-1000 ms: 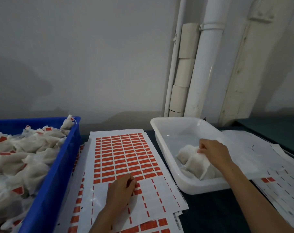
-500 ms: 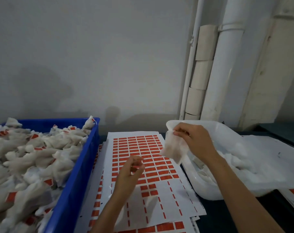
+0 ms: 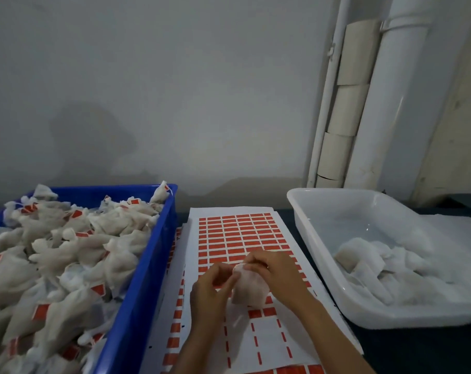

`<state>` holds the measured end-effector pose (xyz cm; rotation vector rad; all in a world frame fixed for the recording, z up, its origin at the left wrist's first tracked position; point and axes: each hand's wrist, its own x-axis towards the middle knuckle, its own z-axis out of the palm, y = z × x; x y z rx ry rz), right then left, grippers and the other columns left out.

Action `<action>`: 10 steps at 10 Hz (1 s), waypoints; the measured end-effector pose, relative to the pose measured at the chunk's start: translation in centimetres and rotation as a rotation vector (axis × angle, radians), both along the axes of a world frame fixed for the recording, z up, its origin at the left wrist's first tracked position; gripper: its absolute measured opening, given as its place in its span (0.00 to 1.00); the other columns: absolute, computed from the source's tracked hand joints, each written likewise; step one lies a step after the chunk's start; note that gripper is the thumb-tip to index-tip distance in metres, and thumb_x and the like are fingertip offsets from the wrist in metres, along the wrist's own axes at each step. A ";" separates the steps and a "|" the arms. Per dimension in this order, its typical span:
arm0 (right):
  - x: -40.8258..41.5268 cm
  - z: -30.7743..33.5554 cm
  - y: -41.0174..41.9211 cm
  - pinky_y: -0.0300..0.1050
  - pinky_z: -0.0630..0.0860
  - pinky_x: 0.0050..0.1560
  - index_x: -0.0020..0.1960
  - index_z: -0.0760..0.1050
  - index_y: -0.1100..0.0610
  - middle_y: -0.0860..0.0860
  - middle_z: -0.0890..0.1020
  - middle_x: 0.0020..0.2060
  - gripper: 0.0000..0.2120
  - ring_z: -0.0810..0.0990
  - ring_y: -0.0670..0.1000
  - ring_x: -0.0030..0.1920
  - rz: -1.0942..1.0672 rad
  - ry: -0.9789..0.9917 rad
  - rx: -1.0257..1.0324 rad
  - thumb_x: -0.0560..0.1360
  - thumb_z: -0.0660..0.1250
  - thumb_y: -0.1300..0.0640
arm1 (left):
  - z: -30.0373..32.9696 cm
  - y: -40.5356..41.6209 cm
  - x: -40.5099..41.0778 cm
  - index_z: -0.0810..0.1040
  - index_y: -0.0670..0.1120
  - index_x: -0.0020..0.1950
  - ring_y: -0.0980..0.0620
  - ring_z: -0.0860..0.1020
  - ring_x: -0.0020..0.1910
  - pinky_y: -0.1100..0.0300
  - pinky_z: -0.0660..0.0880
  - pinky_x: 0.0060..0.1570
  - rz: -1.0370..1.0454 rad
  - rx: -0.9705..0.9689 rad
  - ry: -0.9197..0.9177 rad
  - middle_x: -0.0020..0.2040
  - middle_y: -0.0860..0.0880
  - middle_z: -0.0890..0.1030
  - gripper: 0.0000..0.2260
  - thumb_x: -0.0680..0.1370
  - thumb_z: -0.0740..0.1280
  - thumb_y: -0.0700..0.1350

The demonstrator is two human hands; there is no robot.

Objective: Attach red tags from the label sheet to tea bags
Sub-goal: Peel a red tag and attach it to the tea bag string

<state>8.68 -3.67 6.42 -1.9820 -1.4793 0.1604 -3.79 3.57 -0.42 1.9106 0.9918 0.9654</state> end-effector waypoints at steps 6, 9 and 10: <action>-4.9 -4.3 -1.0 0.26 0.70 0.56 0.54 0.65 0.34 0.26 0.69 0.52 0.16 0.74 0.28 0.48 0.037 0.220 0.314 0.67 0.62 0.38 | 2.2 -0.8 -0.5 0.79 0.48 0.39 0.53 0.81 0.38 0.64 0.79 0.38 0.015 -0.111 -0.331 0.35 0.54 0.82 0.02 0.72 0.71 0.44; -3.8 -4.3 -1.7 0.22 0.72 0.43 0.47 0.73 0.40 0.30 0.79 0.42 0.07 0.79 0.34 0.47 -0.132 0.455 0.425 0.68 0.64 0.45 | 2.5 -1.9 -0.3 0.80 0.53 0.44 0.58 0.79 0.50 0.72 0.76 0.44 -0.231 -0.079 -0.370 0.44 0.58 0.83 0.04 0.73 0.67 0.51; -3.3 -4.3 -1.8 0.24 0.74 0.39 0.42 0.74 0.42 0.35 0.80 0.38 0.04 0.81 0.41 0.42 -0.186 0.503 0.438 0.72 0.65 0.52 | 2.7 -1.7 -0.2 0.79 0.52 0.44 0.58 0.80 0.49 0.64 0.78 0.52 -0.207 -0.073 -0.342 0.43 0.56 0.82 0.04 0.70 0.68 0.49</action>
